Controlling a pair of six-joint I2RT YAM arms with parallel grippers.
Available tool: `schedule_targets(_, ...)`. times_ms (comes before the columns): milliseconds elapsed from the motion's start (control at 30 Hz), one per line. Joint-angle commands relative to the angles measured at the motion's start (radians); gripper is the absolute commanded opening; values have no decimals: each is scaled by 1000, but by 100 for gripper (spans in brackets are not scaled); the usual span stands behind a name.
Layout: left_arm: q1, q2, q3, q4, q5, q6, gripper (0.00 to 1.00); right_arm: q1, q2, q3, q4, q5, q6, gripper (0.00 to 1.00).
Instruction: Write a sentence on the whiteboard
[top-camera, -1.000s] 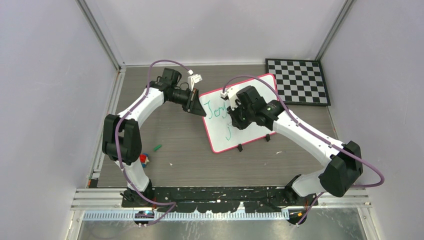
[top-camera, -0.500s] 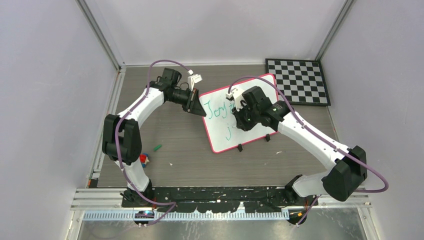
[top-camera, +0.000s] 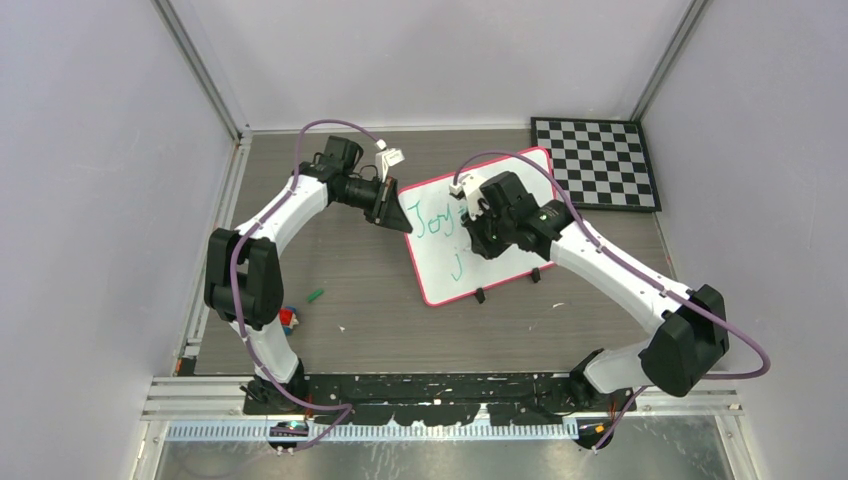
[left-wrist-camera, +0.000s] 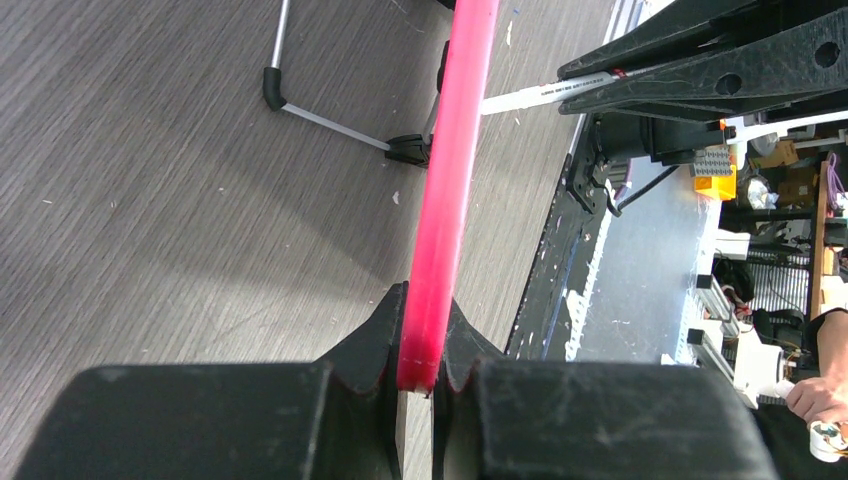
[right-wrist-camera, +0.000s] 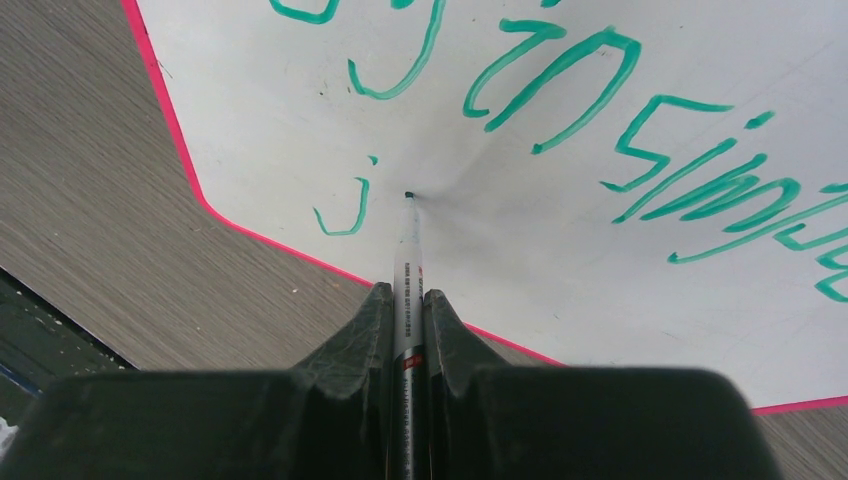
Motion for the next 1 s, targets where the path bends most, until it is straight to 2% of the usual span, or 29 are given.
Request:
schedule_targets(0, -1, -16, 16, 19, -23, 17, 0, 0, 6, 6, 59, -9, 17, 0)
schedule_targets(233, -1, -16, 14, 15, -25, 22, 0, -1, 18, -14, 49, -32, 5, 0)
schedule_targets(633, -1, -18, 18, 8, -26, 31, 0, -1, 23, -42, 13, 22, -35, 0)
schedule_targets(967, -1, -13, 18, 11, -25, 26, 0, -40, -1, 6, -19, 43, -52, 0)
